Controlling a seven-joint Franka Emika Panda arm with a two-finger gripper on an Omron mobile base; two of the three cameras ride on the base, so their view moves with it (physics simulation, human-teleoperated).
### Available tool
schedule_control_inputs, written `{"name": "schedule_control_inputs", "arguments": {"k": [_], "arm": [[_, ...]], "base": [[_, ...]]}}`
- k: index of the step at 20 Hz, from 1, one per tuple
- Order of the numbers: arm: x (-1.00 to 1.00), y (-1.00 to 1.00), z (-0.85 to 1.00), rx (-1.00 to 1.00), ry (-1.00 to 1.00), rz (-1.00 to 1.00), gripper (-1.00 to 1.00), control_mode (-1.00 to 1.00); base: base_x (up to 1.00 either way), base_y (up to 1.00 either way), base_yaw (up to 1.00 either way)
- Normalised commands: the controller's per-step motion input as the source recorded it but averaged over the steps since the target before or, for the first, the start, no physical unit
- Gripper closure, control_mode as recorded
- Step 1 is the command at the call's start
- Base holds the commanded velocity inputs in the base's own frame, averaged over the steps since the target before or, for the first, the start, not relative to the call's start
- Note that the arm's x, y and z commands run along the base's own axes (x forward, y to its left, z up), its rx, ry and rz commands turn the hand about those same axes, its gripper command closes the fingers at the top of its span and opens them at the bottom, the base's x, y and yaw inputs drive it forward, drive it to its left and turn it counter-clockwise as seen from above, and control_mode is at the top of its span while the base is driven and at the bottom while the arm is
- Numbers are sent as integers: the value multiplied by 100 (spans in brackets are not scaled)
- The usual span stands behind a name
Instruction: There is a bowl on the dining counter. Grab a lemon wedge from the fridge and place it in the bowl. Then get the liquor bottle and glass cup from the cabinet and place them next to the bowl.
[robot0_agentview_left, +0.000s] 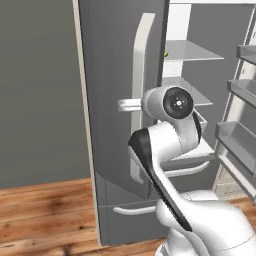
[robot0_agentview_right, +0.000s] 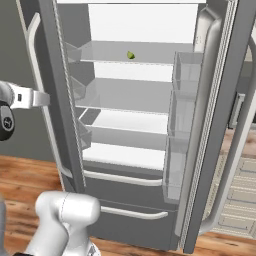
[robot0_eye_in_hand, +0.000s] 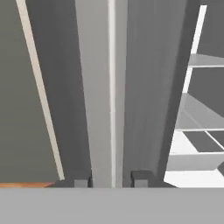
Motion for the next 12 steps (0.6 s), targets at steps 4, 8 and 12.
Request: {"name": "schedule_control_inputs", "arguments": {"k": [4,8,12], "arm": [[-99,-35,12,16,0,-1,-100,-100],[-94,-80,30,22,1,0,-100,-100],[-33,-98,40,20,10,0,-100,-100]], "base": [[0,0,0],[0,0,0],[0,0,0]]}}
